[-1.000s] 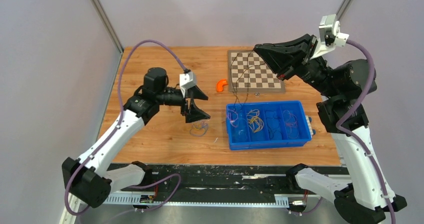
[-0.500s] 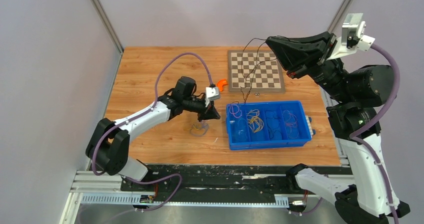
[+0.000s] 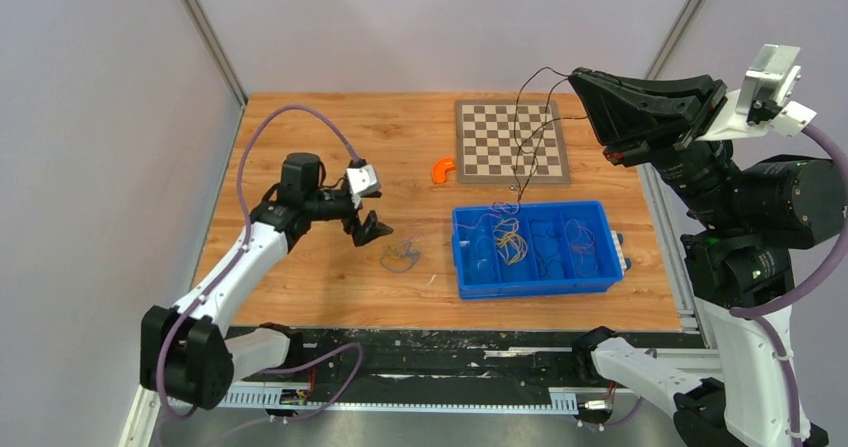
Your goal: Untangle the cables
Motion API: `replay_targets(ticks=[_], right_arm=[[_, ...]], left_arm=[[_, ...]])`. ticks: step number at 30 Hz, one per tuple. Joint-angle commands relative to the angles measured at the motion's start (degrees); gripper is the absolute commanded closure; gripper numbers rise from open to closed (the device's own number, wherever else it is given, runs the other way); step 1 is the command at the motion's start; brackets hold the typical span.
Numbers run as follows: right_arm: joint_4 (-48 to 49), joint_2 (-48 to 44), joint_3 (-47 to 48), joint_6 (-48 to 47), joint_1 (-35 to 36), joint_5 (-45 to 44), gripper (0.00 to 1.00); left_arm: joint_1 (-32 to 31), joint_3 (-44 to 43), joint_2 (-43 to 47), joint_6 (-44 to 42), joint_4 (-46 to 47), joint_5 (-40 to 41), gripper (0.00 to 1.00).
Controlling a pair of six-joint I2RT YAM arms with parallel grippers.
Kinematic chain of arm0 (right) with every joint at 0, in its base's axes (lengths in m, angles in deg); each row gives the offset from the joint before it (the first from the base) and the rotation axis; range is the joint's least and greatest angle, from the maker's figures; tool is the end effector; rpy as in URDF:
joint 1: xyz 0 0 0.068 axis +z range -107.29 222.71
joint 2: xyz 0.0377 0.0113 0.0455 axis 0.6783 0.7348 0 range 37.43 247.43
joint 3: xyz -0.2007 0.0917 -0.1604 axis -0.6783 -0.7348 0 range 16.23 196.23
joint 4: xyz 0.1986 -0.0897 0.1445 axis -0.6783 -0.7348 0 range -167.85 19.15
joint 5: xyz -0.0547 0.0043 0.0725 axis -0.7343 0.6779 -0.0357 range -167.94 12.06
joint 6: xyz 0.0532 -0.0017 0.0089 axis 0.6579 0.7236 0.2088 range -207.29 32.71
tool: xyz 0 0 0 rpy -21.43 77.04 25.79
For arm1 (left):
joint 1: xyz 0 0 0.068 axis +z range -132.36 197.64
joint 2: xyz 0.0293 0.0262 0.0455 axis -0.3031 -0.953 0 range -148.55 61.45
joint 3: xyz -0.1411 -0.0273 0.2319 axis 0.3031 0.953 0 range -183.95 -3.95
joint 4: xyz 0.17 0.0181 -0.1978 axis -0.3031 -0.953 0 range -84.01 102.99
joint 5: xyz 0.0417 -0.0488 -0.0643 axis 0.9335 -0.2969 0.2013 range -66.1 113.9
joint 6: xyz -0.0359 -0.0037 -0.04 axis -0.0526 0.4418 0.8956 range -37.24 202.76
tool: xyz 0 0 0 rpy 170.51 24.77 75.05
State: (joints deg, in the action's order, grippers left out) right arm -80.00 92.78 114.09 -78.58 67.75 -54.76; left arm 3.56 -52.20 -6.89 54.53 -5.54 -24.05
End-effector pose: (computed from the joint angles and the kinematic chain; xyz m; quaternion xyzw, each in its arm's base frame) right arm 0.0841 0.0547 0.5991 -0.2411 0.4349 0.3415 0.7975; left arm 0.2357 -0.0864 0.2700 0.4614 0.7044 -0.3146 0.4382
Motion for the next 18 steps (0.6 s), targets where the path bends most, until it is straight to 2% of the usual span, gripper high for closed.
replay_targets(ticks=[1, 4, 6, 10, 12, 13, 14, 15, 17, 18], right_arm=[[-1.32, 1.13, -1.34, 1.02, -0.13, 1.52, 1.00], [-1.41, 1.57, -0.99, 1.37, -0.14, 1.48, 1.00], [-1.62, 1.75, -0.51, 1.33, -0.16, 1.37, 1.00], [-1.94, 1.73, -0.21, 1.31, -0.16, 0.67, 1.00], [-2.08, 1.37, -0.51, 0.86, -0.15, -0.41, 1.00], [-2.21, 1.19, -0.61, 0.20, -0.12, -1.38, 1.00], [-2.57, 1.02, -0.65, -0.98, -0.14, -2.76, 1.00], [-3.44, 0.88, -0.43, -2.13, -0.12, -5.08, 1.00], [-5.99, 1.04, 0.98, -4.55, -0.14, -10.71, 1.00], [-7.02, 1.17, 1.67, -5.78, -0.16, -13.17, 1.00]], left_arm=[[-11.58, -0.95, 2.32, -1.95, 11.31, -1.37, 0.00], [-19.08, -6.99, -4.23, 2.16, 14.49, -1.23, 0.00], [-22.47, -10.62, -11.71, 4.55, 16.23, -0.83, 0.00], [-27.40, -14.26, -18.72, 7.61, 21.79, 0.23, 0.00], [-28.45, -15.62, -20.55, 9.59, 22.34, 0.70, 0.17], [-28.54, -15.94, -20.76, 10.08, 21.02, 0.85, 0.43], [-28.61, -16.29, -20.56, 9.72, 17.63, 2.37, 0.58], [-28.53, -15.81, -20.14, 8.60, 15.31, 3.49, 0.87], [-26.63, -13.97, -17.44, 6.68, 9.98, 6.34, 0.99], [-23.12, -11.58, -14.98, 7.00, 7.47, 6.14, 1.00]])
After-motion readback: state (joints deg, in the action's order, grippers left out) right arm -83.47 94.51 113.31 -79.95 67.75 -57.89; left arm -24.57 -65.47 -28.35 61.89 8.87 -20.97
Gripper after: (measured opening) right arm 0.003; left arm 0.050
